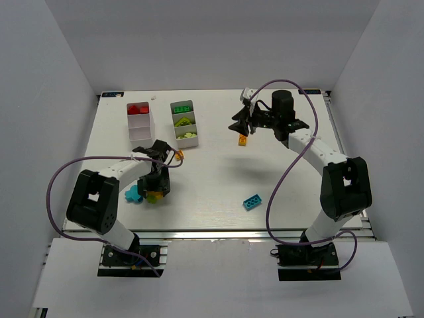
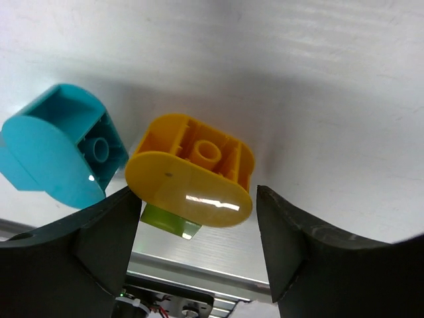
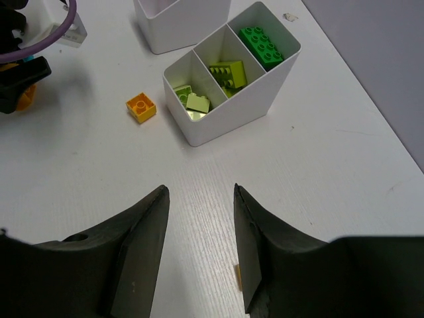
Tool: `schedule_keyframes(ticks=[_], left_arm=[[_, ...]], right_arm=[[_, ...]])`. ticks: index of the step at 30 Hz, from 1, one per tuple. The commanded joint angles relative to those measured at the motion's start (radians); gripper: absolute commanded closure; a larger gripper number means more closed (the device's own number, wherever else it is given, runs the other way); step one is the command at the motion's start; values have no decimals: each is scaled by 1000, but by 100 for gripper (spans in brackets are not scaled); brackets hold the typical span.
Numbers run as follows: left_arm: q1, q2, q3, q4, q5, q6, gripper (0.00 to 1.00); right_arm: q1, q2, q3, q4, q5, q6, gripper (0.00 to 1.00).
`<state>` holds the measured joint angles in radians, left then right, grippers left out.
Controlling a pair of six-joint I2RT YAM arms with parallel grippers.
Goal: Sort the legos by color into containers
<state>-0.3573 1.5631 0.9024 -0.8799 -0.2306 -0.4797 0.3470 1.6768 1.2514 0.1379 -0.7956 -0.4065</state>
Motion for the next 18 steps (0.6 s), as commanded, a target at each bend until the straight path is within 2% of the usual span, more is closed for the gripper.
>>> schedule_keyframes(ticks=[1, 4, 7, 12, 18], left_arm=[[-3, -2, 26, 62, 19, 38, 24], [-3, -5, 10, 105, 49, 24, 31], [-3, -34, -10, 157, 74, -6, 32], [-3, -71, -59, 225, 103, -77, 27], [-2, -71, -102, 291, 108, -250, 24]], right_arm=[[-5, -26, 16, 45, -14, 18, 51], [-9, -26, 14, 43, -13, 18, 51], [-16, -26, 13, 43, -13, 17, 51], [-19, -25, 11, 43, -19, 18, 51], [-22, -29, 13, 42, -21, 18, 51]])
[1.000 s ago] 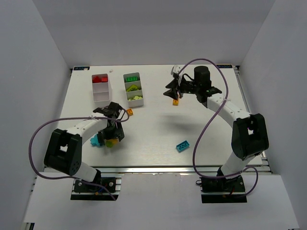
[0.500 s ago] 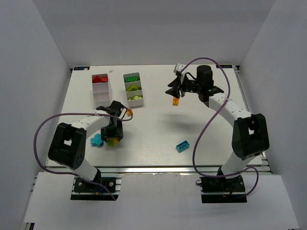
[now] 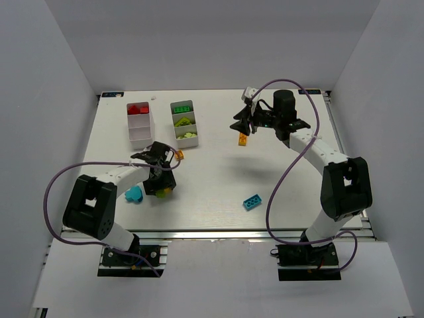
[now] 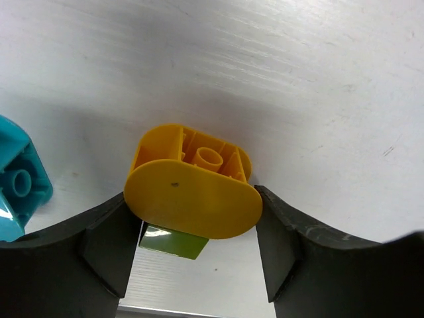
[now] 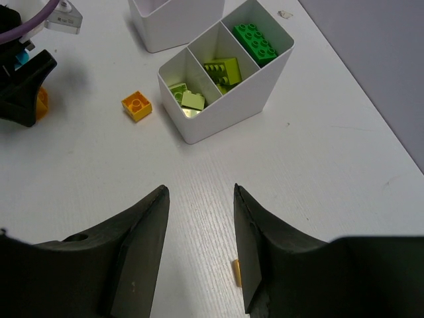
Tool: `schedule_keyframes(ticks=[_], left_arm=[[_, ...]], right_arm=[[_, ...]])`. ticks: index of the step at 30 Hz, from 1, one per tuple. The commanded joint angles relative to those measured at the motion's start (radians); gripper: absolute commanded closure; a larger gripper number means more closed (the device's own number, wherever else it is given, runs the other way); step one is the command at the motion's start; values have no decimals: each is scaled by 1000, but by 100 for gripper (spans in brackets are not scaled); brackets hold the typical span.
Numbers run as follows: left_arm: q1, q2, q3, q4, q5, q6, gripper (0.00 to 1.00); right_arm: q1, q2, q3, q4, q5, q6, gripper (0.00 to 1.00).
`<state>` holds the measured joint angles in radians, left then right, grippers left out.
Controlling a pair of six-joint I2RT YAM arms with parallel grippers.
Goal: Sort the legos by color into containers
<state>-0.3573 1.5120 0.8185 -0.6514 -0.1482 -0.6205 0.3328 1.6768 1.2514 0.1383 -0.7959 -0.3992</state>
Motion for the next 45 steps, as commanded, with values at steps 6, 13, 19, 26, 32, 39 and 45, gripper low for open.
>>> schedule_keyframes(ticks=[6, 13, 19, 26, 32, 39, 45], left_arm=[[-3, 37, -4, 27, 7, -214, 23], [-11, -45, 4, -30, -11, -193, 23], [-17, -76, -30, -5, 45, -114, 18], [-46, -75, -47, 27, 90, -96, 6], [-66, -53, -38, 9, 26, -44, 17], [-141, 13, -10, -39, -116, -8, 21], [-175, 20, -12, 16, -237, -54, 29]], right_arm=[[-11, -38, 5, 35, -26, 13, 51], [-12, -46, -1, 27, -31, 16, 50], [-12, -45, 0, 35, -40, 30, 50], [-11, -51, 0, 34, -37, 30, 50], [-14, -55, -3, 29, -37, 26, 50], [-12, -58, -3, 30, -35, 31, 50], [-12, -58, 0, 30, -34, 33, 50]])
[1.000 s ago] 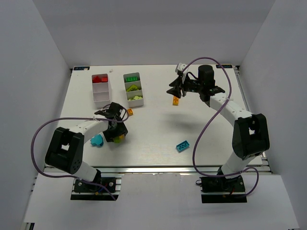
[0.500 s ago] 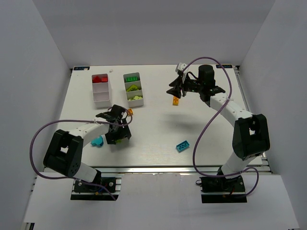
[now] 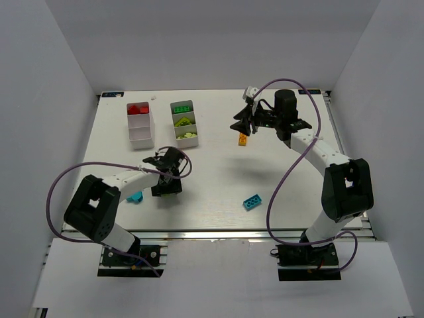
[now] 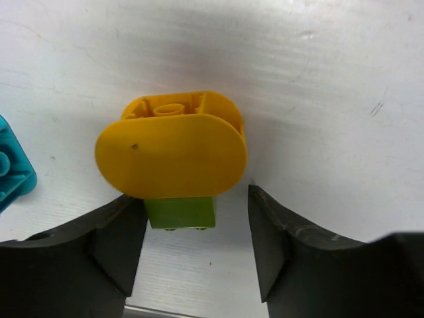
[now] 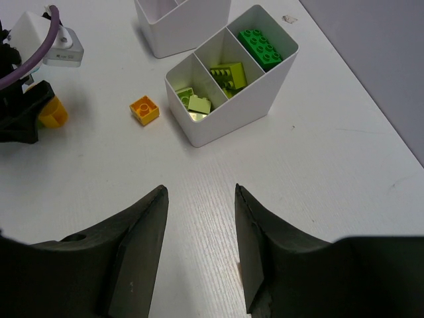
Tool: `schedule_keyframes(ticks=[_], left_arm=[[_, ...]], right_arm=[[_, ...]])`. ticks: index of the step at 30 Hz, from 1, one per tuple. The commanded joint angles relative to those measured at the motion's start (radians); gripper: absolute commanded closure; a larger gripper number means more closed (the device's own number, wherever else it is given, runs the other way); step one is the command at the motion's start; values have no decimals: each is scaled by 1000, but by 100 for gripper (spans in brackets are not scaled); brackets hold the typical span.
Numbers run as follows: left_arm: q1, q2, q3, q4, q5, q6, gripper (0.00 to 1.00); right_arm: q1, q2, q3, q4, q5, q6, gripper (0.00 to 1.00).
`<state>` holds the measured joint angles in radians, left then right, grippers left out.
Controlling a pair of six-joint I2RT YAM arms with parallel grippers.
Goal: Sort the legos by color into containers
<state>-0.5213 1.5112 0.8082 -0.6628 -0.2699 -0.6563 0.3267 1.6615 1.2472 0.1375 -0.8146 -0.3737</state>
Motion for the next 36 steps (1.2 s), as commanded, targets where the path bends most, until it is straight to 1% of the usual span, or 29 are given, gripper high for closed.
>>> schedule_keyframes(ticks=[1, 2, 4, 8, 9, 11, 12, 13, 14, 15, 17, 18, 19, 20, 21, 22, 23, 24, 25, 26, 27, 28, 30, 31, 35, 36], left_arm=[[-14, 23, -1, 34, -126, -22, 31], [-19, 23, -3, 38, -150, -28, 36], [-20, 23, -9, 51, -167, -39, 39], [-23, 7, -37, 80, -180, -48, 51], [-23, 0, -49, 91, -178, -52, 57], [-23, -8, -58, 100, -175, -57, 65], [-23, -14, -61, 109, -160, -57, 72], [-23, -25, -60, 114, -149, -57, 76], [-23, -37, -57, 118, -132, -57, 80], [-23, -52, -57, 152, -70, -43, 85], [-23, -124, -63, 205, 13, -32, 86], [-23, -153, -70, 286, 65, -13, 86], [-25, -186, -82, 328, 168, -8, 86], [-32, -254, -108, 371, 202, -6, 86], [-39, -288, -125, 466, 242, 6, 86], [-43, -322, -144, 512, 338, 14, 86], [-54, -386, -182, 558, 365, 21, 86], [-57, -414, -202, 637, 394, 32, 86], [-59, -439, -223, 666, 446, 37, 86], [-59, -474, -251, 718, 463, 40, 88], [-59, -486, -262, 741, 483, 50, 89], [-60, -496, -271, 753, 500, 50, 89], [-62, -503, -280, 767, 524, 53, 89], [-65, -500, -282, 767, 531, 55, 89], [-71, -487, -273, 764, 532, 66, 89], [-74, -483, -265, 763, 529, 70, 89]], right_arm=[[-6, -45, 3, 30, -17, 7, 50], [-8, -45, 4, 30, -15, 7, 50], [-6, -43, 3, 31, -15, 7, 50], [-6, -46, 1, 30, -14, 7, 50], [-6, -46, 1, 28, -14, 7, 50], [-6, -48, -2, 22, -18, 2, 50], [-6, -48, 0, 11, -29, -4, 50], [-8, -48, 1, -4, -44, -13, 50], [-6, -46, 11, -42, -72, -37, 49], [-3, -42, 17, -70, -133, -48, 49], [8, -26, 43, -126, -170, -44, 49], [26, -20, 52, -197, -181, -44, 49], [38, -13, 63, -226, -176, -3, 50], [67, 6, 86, -257, -166, 62, 52], [83, 15, 99, -324, -163, 94, 52], [100, 36, 112, -354, -159, 126, 53], [138, 44, 129, -377, -135, 210, 54], [153, 55, 136, -409, -126, 258, 55], [170, 76, 146, -423, -126, 307, 56], [198, 90, 156, -435, -130, 359, 57], [210, 99, 182, -446, -132, 466, 58], [221, 116, 193, -449, -132, 519, 58], [251, 132, 221, -447, -130, 614, 55], [261, 144, 230, -455, -121, 683, 50], [293, 162, 262, -480, -94, 763, 36], [295, 162, 259, -475, -92, 782, 35]])
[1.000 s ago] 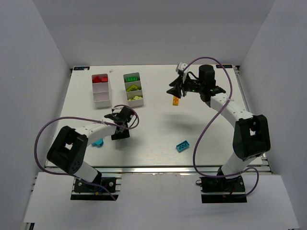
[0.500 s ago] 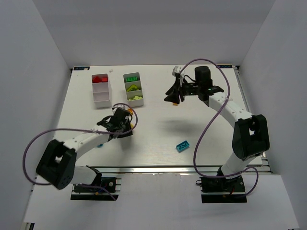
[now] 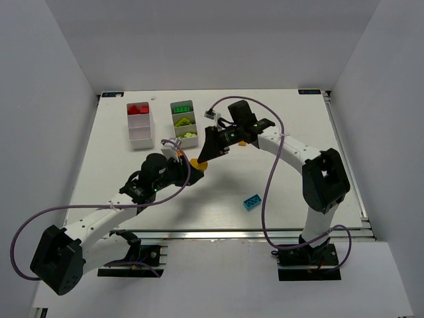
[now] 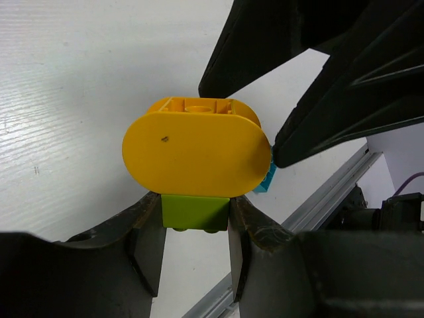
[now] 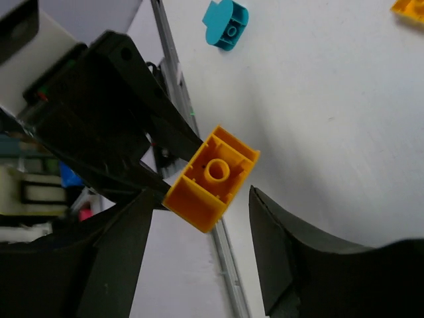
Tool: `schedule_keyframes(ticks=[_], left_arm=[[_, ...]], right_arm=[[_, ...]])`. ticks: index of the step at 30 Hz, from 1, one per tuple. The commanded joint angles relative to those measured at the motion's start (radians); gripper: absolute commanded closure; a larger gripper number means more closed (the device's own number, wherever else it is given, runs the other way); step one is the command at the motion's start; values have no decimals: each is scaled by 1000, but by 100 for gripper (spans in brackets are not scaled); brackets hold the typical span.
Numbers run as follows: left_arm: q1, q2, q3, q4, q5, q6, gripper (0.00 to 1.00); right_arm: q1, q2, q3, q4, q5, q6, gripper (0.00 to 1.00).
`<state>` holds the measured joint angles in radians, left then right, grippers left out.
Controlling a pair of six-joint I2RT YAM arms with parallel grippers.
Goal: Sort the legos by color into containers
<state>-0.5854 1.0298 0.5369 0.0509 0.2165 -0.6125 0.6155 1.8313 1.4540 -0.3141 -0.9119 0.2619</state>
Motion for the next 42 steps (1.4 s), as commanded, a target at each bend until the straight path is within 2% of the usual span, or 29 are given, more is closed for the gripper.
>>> schedule_keyframes(ticks=[1, 7, 13, 21, 24, 27, 28, 31, 42], left_arm=[[-11, 4, 8, 49, 40, 26, 89], [-19, 21, 21, 49, 21, 34, 89], [-27, 26, 38, 21, -18, 46, 88], [-42, 13, 60, -31, -86, 62, 88], [-53, 13, 66, -43, -107, 68, 88], [-63, 15, 75, -45, -129, 76, 88], [-68, 19, 83, -66, -132, 79, 88], [-74, 23, 89, -97, -137, 88, 88], [-77, -53, 14, -163, -143, 85, 88]], right_arm=[[9, -6, 52, -22, 14, 181, 34], [18, -12, 34, -33, 39, 207, 35], [56, -18, 37, -80, 128, 197, 48], [92, -32, 23, -106, 197, 226, 59], [99, -29, 3, -105, 191, 250, 67], [109, -27, -27, -91, 168, 278, 81], [107, -26, -38, -82, 162, 286, 90], [107, -20, -31, -59, 157, 300, 100], [38, 6, 69, 59, 111, 359, 100]])
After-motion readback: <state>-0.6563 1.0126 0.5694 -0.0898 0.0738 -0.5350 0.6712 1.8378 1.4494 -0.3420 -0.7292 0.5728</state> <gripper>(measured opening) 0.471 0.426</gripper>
